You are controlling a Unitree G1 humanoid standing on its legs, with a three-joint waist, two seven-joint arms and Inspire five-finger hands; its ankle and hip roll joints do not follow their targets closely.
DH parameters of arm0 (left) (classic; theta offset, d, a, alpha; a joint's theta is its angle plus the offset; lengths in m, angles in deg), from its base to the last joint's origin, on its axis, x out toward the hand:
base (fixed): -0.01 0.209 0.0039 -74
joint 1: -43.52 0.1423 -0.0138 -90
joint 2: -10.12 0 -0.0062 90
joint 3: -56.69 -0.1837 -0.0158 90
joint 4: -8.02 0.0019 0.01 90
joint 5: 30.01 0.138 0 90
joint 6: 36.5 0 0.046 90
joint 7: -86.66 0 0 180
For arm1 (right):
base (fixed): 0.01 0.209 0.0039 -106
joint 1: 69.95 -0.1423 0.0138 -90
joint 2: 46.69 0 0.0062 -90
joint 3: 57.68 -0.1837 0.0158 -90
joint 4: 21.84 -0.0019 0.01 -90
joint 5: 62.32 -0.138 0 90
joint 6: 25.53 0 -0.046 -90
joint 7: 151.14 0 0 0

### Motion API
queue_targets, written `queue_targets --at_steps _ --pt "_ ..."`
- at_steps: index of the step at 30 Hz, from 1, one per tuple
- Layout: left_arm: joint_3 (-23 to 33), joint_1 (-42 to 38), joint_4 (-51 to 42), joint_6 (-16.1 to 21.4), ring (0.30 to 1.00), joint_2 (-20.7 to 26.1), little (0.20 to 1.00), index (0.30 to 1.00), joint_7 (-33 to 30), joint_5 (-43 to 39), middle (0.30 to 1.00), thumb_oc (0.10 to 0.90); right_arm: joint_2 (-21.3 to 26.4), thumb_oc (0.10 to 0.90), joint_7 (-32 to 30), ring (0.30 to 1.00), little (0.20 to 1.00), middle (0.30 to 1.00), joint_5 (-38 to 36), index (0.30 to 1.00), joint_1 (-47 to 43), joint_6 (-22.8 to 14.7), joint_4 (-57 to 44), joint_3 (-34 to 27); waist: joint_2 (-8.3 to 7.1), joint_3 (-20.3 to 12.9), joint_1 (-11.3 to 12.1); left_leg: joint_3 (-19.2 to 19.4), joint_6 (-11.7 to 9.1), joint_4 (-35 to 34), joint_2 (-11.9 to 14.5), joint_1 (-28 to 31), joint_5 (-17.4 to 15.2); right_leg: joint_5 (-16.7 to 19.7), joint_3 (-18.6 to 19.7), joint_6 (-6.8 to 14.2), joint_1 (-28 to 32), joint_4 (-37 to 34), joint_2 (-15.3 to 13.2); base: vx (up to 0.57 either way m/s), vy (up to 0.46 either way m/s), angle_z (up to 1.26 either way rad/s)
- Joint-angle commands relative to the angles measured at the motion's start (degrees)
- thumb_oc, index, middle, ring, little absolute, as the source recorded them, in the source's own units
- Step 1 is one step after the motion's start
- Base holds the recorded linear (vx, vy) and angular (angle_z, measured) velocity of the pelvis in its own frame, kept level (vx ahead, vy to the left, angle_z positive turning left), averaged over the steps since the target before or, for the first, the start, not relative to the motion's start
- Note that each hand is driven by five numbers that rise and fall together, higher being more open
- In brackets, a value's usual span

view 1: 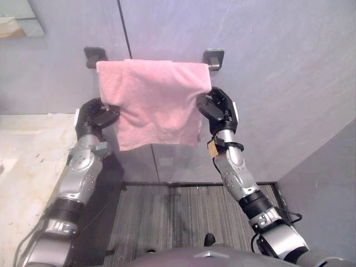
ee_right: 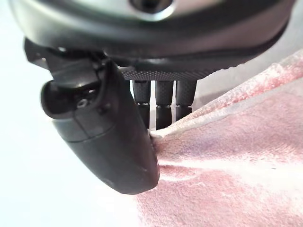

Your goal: Organize the bathroom.

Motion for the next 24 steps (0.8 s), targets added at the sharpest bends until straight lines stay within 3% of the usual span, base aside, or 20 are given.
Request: queue_targets --at_steps 1,12,18,24 --pt "1.0 -7.4 -2.2 7.9 0.3 2.9 0.3 0.3 -0.9 2.6 0.3 0.4 2.3 0.4 -4.5 0.3 0.3 0.3 -4.6 0.3 6.4 -3.9 0.4 -0.6 4.37 -0.4 -2.4 4.6 5.2 0.9 -7.0 -0.6 -4.5 -10.3 0.2 3.5 1.3 1.6 3.2 0.0 0.01 -0.04" --pt "1.3 -5.9 -1.4 11.4 0.3 1.4 0.3 0.3 -2.9 3.2 0.3 0.4 0.6 0.4 -9.6 0.3 0.3 0.3 -8.3 0.3 6.7 -5.2 1.0 -1.2 4.55 -0.6 -1.9 4.2 5.1 0.9 -7.1 -1.0 -4.1 -10.4 -0.1 3.1 1.5 1.5 3.5 0.0 0.0 0.0" --pt "1.3 -4.8 -1.8 11.7 0.3 0.6 0.3 0.3 -3.0 3.7 0.3 0.4 -0.2 0.4 -9.2 0.3 0.3 0.3 -14.2 0.3 7.2 -4.7 0.9 -1.8 4.14 -0.8 -1.4 3.7 5.0 0.7 -7.1 -1.1 -3.9 -10.4 -0.4 2.9 1.7 1.2 3.6 0.0 0.0 0.0" --pt "0.4 -5.6 -1.6 11.1 0.3 0.4 0.3 0.3 -3.0 4.2 0.3 0.4 -0.4 0.4 -9.5 0.3 0.3 0.3 -14.2 0.3 6.1 -4.3 1.0 -1.8 3.89 -0.8 -1.2 3.5 4.9 0.8 -7.1 -1.3 -3.8 -10.3 -0.8 2.8 1.8 1.1 3.6 0.0 0.0 0.0"
